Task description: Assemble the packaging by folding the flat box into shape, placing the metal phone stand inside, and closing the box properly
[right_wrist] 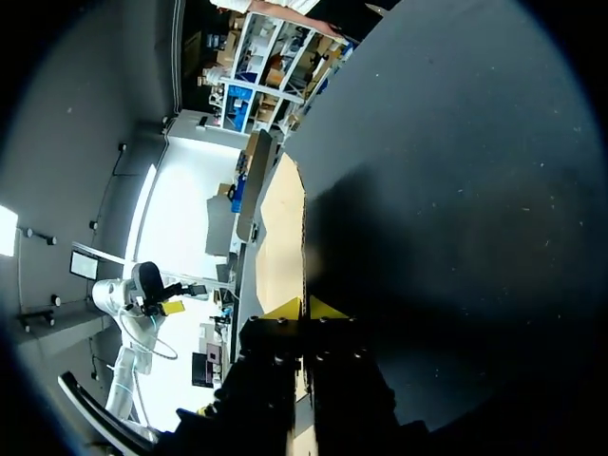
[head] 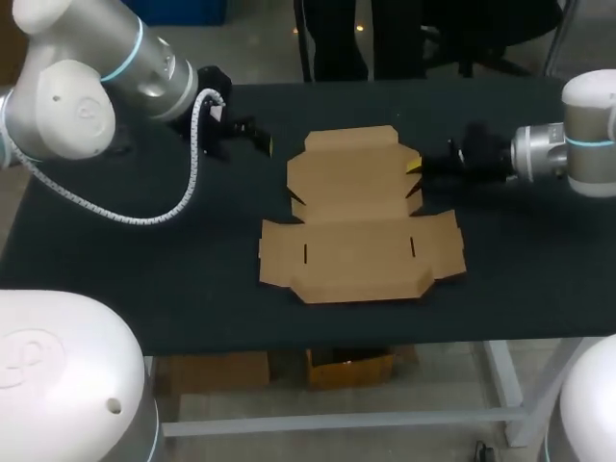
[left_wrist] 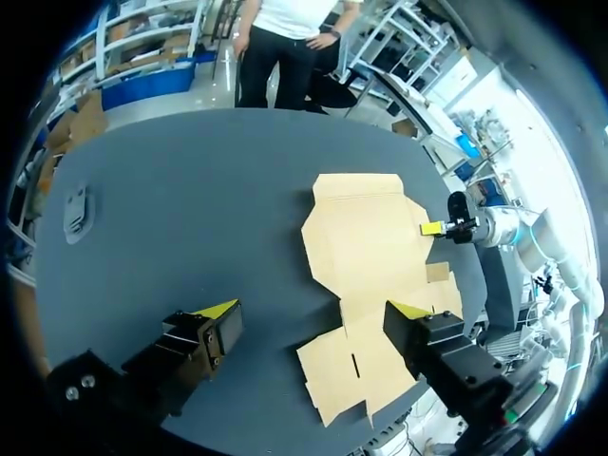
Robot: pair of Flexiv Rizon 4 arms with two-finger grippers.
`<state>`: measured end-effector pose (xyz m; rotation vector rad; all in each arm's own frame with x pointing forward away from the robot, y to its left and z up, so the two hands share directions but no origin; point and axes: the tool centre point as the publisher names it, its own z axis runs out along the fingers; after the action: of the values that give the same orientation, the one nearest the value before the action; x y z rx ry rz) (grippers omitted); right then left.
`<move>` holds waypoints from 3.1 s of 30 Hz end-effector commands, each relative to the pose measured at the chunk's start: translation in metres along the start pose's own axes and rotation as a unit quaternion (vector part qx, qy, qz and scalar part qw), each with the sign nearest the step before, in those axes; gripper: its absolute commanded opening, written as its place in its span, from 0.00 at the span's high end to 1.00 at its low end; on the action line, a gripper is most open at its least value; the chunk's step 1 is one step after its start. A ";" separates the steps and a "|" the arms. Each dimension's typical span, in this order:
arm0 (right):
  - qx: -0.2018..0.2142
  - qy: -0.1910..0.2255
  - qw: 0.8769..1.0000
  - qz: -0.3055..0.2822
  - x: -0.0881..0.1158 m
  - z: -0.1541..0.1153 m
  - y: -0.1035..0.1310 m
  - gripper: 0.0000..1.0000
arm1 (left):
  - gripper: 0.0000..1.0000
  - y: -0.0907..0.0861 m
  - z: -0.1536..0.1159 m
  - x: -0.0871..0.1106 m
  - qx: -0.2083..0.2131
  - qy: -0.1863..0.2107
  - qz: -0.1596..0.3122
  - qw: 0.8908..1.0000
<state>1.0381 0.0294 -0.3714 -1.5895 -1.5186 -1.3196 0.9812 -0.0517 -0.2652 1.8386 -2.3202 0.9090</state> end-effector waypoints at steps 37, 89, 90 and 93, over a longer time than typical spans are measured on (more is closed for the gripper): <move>-0.031 0.039 0.995 -0.088 0.048 -0.011 0.010 1.00 | 0.00 -0.006 0.000 0.000 0.063 0.016 0.014 0.998; -0.062 0.170 0.968 -0.177 0.108 -0.004 0.027 1.00 | 0.27 -0.073 0.030 0.031 0.132 0.310 0.163 0.927; -0.062 0.172 0.967 -0.177 0.108 -0.004 0.028 1.00 | 0.28 -0.073 0.031 0.032 0.131 0.314 0.165 0.926; -0.062 0.177 0.966 -0.180 0.110 -0.002 0.028 1.00 | 0.36 -0.074 0.033 0.036 0.130 0.321 0.166 0.923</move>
<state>1.0459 0.0652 -0.2614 -1.1177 -1.5721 -1.8131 1.0409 -0.1053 -0.2456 1.0084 -2.1806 1.6328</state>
